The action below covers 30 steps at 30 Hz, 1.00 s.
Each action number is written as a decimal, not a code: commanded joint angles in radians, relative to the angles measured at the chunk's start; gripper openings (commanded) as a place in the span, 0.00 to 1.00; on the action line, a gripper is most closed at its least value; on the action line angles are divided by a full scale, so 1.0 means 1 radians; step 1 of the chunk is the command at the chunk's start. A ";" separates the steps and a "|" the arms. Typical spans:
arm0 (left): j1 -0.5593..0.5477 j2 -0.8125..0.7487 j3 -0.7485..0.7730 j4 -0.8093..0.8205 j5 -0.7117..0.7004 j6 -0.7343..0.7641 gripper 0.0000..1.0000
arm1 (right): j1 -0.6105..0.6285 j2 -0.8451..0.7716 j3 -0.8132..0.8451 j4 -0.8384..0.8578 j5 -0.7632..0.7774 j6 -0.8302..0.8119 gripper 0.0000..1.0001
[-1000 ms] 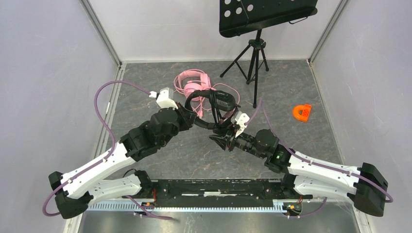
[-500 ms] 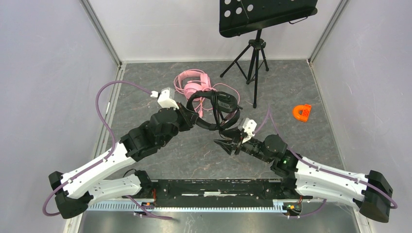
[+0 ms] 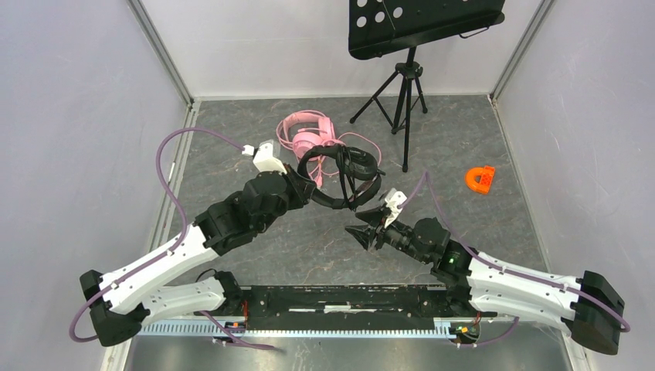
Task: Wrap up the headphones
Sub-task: Wrap the headphones cable around the headphones.
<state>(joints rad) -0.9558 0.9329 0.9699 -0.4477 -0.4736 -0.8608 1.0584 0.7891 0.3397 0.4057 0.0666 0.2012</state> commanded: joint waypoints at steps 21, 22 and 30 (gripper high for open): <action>-0.001 -0.030 -0.022 0.144 -0.034 -0.015 0.02 | 0.000 -0.137 -0.096 -0.150 0.226 1.171 0.58; -0.001 -0.039 -0.032 0.154 -0.036 -0.014 0.02 | 0.000 -0.130 -0.078 -0.176 0.245 1.197 0.59; -0.001 -0.046 -0.057 0.168 -0.021 0.001 0.02 | 0.000 -0.154 -0.091 -0.163 0.385 1.422 0.58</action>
<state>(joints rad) -0.9558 0.9085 0.9092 -0.3931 -0.4934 -0.8600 1.0584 0.6579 0.2272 0.2501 0.3294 1.4494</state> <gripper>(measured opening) 0.183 0.585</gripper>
